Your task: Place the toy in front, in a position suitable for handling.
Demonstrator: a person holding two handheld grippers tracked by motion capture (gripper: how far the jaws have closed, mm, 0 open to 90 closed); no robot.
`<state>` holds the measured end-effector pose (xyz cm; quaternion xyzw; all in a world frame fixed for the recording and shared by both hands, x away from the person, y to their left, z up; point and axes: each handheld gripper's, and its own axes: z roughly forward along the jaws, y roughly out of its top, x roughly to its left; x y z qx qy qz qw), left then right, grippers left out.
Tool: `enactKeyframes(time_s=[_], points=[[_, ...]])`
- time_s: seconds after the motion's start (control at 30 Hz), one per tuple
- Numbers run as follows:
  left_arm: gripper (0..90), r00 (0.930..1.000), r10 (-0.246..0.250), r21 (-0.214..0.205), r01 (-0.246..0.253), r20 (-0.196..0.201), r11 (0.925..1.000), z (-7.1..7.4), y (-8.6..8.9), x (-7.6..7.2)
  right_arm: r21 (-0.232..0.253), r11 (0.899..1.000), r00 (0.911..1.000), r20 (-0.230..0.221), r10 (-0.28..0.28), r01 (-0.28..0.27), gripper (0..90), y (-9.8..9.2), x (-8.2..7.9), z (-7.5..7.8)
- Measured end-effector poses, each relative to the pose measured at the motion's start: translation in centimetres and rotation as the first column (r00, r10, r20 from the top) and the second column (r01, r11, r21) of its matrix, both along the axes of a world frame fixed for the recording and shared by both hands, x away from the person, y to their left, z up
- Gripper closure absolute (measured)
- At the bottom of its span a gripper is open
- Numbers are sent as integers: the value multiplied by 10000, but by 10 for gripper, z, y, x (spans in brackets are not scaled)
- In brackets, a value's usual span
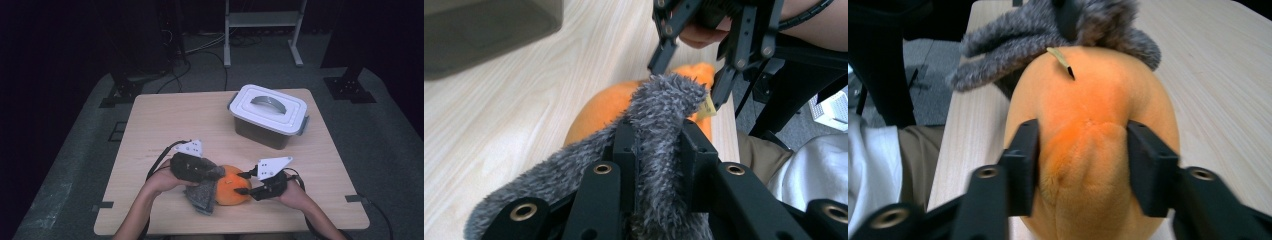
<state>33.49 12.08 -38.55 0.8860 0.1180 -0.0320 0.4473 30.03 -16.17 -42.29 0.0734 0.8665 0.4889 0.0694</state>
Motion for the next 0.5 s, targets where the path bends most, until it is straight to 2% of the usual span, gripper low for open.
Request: enactKeyframes(time_s=[0.13, 0.17, 0.23, 0.33, 0.4, 0.5], points=[[732, 9997, 200, -13, -200, -136, 9998, -6, 10, 0, 222, 9993, 9995, -147, -287, 290, 364, -3, 3, 3], [732, 9994, 267, -23, -267, -208, 9996, -7, 13, 0, 152, 9993, 9993, -141, -341, 343, 350, -4, 3, 4], [732, 9993, 307, -47, -308, -229, 9995, -9, 18, -1, 59, 9992, 9992, -92, -389, 390, 344, -5, 4, 3], [731, 9987, 428, -26, -429, -261, 9991, -10, 23, -1, 91, 9992, 9989, -273, -384, 387, 338, -2, 5, 1], [731, 9987, 458, -11, -458, -235, 9990, -10, 24, -2, 52, 9993, 9989, -295, -364, 365, 381, 2, 5, -1], [732, 9988, 485, 181, -485, 40, 9987, -5, 22, -3, 2, 9984, 9977, -376, -568, 568, 521, 6, 4, 0]])
